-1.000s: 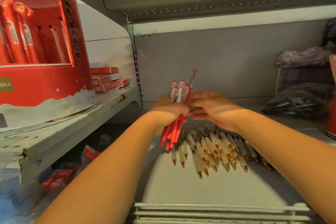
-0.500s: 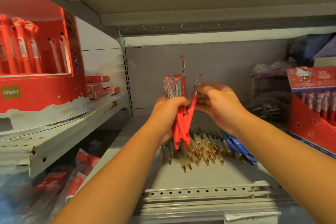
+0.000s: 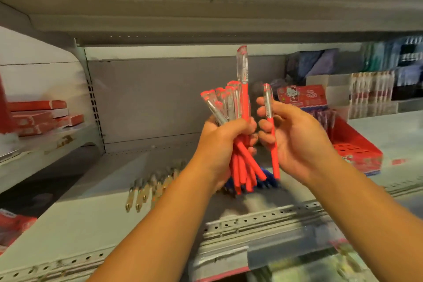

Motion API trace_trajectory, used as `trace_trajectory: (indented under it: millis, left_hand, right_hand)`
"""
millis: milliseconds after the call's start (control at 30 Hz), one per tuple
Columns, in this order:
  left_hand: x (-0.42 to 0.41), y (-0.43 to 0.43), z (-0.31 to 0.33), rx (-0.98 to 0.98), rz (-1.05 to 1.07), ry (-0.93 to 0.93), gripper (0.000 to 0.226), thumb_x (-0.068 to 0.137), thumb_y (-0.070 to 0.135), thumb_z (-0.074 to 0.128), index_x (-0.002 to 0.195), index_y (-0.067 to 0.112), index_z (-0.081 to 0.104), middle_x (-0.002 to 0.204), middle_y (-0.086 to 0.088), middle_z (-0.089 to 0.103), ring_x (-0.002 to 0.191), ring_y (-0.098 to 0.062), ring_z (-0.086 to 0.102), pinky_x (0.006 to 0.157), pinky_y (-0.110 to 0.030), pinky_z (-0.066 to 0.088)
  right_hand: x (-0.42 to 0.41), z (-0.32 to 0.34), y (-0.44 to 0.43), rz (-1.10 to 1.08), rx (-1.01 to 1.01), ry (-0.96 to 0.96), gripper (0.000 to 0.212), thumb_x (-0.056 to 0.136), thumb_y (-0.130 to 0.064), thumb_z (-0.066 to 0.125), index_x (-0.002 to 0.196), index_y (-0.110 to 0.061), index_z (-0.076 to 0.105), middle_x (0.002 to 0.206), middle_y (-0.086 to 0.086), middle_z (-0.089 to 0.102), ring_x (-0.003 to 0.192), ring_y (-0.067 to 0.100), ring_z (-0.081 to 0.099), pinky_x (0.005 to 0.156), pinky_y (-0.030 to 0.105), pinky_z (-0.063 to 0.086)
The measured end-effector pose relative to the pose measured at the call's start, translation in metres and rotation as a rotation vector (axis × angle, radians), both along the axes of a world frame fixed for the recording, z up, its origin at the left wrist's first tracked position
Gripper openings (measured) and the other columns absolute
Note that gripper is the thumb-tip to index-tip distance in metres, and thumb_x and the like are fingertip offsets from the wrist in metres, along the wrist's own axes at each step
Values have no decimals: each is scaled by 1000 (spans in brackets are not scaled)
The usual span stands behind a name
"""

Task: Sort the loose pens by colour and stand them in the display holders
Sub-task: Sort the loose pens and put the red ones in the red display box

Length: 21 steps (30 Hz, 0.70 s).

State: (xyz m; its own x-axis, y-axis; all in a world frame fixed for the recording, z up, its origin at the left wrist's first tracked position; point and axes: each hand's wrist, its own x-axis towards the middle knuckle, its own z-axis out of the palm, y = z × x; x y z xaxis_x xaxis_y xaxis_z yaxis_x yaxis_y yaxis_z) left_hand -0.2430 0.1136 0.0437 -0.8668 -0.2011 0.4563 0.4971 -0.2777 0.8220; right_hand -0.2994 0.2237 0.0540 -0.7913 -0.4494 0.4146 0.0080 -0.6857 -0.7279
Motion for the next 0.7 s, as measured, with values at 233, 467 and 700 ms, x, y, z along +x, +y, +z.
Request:
trace_trajectory:
  millis: [233, 467, 700]
  left_hand:
    - [-34, 90, -11, 1, -81, 14, 14, 62, -1, 56, 69, 9, 63, 65, -6, 55, 48, -13, 47, 42, -20, 40]
    - [-73, 167, -25, 33, 9, -57, 17, 60, -1, 56, 74, 6, 61, 66, -7, 53, 48, -15, 45, 42, -22, 39]
    - [-103, 215, -29, 31, 157, -100, 19, 61, 0, 57, 80, 3, 58, 60, -6, 54, 47, -14, 47, 42, -23, 41]
  right_hand:
    - [-33, -8, 96, 6, -8, -34, 16, 96, -13, 48, 104, -6, 60, 71, 1, 51, 48, 8, 41, 42, 17, 30]
    - [-83, -20, 183, 35, 1, -13, 18, 94, -9, 50, 106, 0, 59, 69, 3, 53, 54, 9, 49, 43, 18, 40]
    - [-141, -32, 234, 27, 117, 55, 24, 95, -9, 52, 88, -9, 76, 74, 4, 68, 65, 12, 64, 59, 23, 54]
